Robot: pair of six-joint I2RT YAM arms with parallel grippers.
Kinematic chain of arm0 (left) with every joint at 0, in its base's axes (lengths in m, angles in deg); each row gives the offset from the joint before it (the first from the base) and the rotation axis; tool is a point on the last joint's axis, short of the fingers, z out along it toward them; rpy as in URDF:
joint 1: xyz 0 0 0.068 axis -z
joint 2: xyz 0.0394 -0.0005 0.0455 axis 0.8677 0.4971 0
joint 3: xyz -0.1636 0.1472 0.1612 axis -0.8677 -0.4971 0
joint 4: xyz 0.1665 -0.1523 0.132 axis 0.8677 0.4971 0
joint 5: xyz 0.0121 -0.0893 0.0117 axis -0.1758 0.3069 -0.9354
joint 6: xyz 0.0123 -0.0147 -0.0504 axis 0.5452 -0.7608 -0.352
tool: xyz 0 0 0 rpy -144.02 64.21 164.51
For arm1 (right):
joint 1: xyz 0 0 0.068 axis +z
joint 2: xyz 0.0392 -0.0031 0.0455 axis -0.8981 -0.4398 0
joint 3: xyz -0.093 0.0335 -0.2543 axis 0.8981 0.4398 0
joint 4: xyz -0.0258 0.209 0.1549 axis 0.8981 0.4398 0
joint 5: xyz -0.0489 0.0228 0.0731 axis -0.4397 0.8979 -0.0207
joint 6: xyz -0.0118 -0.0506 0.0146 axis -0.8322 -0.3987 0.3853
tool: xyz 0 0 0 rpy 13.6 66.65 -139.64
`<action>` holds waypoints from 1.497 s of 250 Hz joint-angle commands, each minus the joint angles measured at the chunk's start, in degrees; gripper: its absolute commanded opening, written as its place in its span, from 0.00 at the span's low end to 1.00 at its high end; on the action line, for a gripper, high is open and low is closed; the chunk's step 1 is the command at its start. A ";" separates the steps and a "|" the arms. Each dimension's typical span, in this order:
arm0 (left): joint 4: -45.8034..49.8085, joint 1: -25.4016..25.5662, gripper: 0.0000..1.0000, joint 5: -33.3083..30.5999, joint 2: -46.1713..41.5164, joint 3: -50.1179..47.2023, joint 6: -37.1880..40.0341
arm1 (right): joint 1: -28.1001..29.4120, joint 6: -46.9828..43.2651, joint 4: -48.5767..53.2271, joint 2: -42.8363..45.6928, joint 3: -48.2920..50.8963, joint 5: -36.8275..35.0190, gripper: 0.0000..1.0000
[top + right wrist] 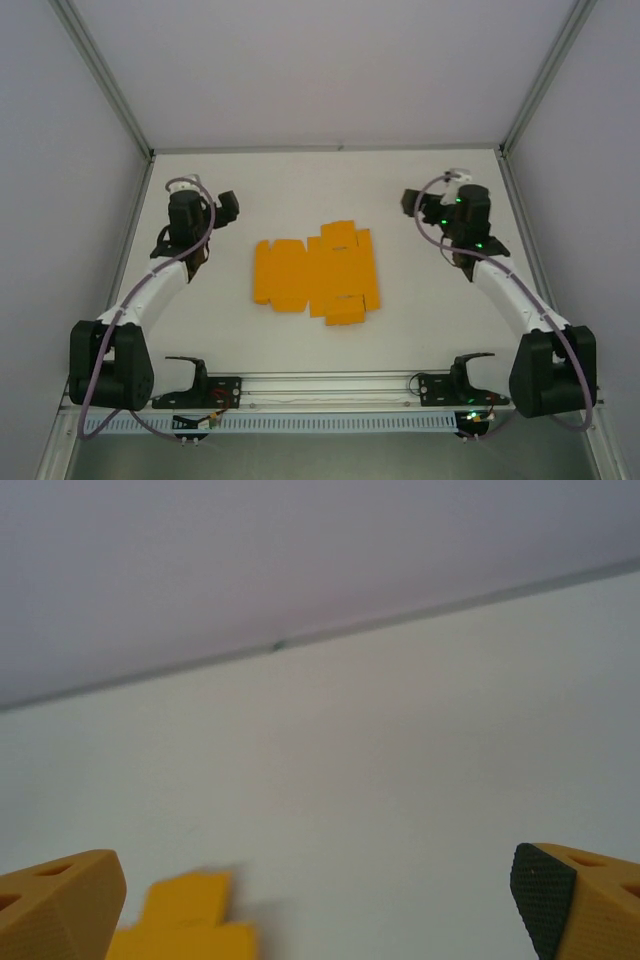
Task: Assemble paper box
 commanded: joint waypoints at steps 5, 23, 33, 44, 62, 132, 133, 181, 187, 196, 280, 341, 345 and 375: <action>16.56 3.40 1.00 6.41 0.05 0.02 -6.89 | 8.43 6.48 18.65 -4.18 -4.56 3.29 0.94; 17.59 4.02 1.00 10.95 0.16 -1.28 -8.36 | 10.96 8.47 20.08 -8.31 -5.79 9.57 0.87; 17.31 4.18 1.00 13.36 0.12 -2.46 -9.73 | 12.41 9.95 18.94 -10.56 -5.53 10.81 0.82; 15.98 4.26 1.00 16.47 0.00 -4.18 -10.76 | 13.84 10.48 16.13 -12.94 -4.65 13.28 0.76; 13.72 4.30 1.00 19.90 0.54 -6.95 -11.56 | 15.01 11.57 12.47 -17.52 -4.02 16.39 0.69; 2.97 4.53 1.00 30.84 8.52 -11.23 -11.74 | 15.05 11.02 9.46 -29.59 -3.40 13.02 0.50; 2.89 4.53 1.00 30.93 8.71 -11.20 -11.68 | 15.03 11.04 9.43 -29.69 -3.37 12.98 0.50; -5.94 4.61 0.85 38.96 15.40 -10.68 -14.09 | 14.71 10.66 7.98 -33.43 -1.92 11.56 0.43; -7.08 4.59 0.82 39.69 15.98 -10.78 -14.67 | 14.63 10.76 7.62 -33.63 -1.57 11.48 0.41; -8.86 4.60 0.78 40.71 16.66 -11.00 -15.54 | 14.36 11.29 7.17 -34.03 -1.11 11.07 0.41; -25.61 4.61 0.11 47.24 14.87 -15.67 -21.90 | 11.47 11.79 2.40 -33.78 2.38 11.97 0.41; -38.93 4.61 0.00 53.35 8.41 -17.59 -28.13 | 5.41 6.15 -0.67 -27.72 3.47 23.28 0.56; -39.99 4.56 0.00 53.80 8.05 -17.51 -28.88 | 5.00 5.76 -0.61 -26.81 3.43 23.85 0.58; -47.44 4.53 0.00 56.14 5.33 -16.77 -34.72 | 1.67 2.11 -0.71 -19.54 4.55 30.34 0.70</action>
